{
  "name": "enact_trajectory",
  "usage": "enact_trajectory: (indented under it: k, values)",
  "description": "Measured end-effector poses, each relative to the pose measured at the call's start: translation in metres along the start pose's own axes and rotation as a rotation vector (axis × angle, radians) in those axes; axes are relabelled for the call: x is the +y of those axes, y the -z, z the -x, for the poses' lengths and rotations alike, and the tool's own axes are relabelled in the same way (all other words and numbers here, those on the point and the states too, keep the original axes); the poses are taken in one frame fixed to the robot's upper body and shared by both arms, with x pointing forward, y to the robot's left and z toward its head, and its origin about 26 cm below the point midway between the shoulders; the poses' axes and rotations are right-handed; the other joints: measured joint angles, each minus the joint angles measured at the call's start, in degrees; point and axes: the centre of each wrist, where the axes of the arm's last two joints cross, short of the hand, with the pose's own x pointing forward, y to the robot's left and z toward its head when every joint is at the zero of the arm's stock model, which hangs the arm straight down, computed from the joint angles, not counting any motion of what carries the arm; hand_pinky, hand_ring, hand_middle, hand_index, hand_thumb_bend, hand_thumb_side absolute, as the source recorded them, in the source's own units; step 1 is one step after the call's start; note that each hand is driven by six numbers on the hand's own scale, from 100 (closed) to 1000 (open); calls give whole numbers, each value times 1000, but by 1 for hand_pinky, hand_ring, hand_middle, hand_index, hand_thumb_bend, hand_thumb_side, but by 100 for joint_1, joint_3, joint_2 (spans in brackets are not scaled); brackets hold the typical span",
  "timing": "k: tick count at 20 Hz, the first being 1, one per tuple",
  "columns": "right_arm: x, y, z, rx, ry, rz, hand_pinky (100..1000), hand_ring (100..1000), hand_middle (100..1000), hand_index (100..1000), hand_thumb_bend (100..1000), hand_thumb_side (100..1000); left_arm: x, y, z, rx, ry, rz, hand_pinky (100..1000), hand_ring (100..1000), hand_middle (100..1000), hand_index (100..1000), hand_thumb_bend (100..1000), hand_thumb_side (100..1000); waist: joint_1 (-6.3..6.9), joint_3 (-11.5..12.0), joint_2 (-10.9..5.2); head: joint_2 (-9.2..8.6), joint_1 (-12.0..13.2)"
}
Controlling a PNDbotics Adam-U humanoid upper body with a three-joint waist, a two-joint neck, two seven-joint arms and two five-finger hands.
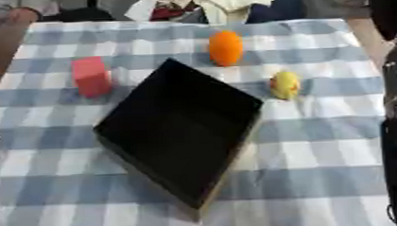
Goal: Pick up objects on the table and place them in the box.
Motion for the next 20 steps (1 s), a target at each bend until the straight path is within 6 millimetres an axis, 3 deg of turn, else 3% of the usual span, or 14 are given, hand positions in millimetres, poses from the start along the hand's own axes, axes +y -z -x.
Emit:
enact_trajectory:
  k: [6, 10, 20]
  values:
    - [-7, 8, 1, 3, -82, -22, 924, 872, 847, 926, 100, 953, -1, 0, 0, 0, -3, 4, 555, 718, 659, 833, 213, 889, 7, -29, 12, 2, 0]
    - [-18, 14, 5, 23, -183, -62, 921, 875, 853, 922, 100, 987, -2, 0, 0, -3, -7, 6, 552, 719, 659, 833, 213, 891, 78, -91, 104, -1, -10]
    - [-39, 38, 20, 84, -419, -176, 913, 882, 861, 911, 100, 1000, -1, -1, -1, -3, -9, 31, 546, 719, 660, 832, 204, 892, 31, -197, 176, -71, -60]
